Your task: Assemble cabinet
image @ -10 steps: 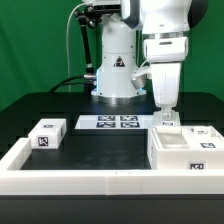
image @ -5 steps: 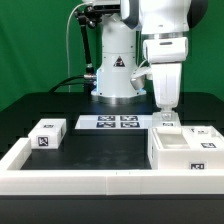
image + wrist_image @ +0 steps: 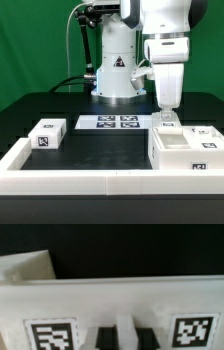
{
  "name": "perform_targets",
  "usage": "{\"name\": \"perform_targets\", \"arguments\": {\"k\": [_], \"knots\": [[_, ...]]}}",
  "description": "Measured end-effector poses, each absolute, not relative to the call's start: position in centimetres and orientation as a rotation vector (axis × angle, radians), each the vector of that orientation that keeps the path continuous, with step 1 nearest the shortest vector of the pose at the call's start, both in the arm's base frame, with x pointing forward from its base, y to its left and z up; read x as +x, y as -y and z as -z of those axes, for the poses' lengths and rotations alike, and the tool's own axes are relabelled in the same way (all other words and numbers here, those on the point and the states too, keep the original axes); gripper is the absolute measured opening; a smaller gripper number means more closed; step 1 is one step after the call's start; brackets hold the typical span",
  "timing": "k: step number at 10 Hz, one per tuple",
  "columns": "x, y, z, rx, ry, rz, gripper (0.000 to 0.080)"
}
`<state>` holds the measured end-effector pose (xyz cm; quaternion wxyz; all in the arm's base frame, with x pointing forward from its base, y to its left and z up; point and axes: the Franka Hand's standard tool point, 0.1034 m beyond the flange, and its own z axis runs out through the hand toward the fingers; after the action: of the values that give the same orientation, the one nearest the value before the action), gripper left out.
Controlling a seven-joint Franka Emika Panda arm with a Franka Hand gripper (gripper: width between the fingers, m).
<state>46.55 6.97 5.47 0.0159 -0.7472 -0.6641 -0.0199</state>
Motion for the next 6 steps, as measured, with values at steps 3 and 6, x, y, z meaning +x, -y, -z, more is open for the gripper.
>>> {"name": "perform_targets", "arguments": {"k": [3,6], "knots": [[47.0,-6.6,-5.5,-2.287,2.108,0.063,0.0072],[48.4,-6.5,-5.5,-2.238,2.162,0.067,0.0072]]}}
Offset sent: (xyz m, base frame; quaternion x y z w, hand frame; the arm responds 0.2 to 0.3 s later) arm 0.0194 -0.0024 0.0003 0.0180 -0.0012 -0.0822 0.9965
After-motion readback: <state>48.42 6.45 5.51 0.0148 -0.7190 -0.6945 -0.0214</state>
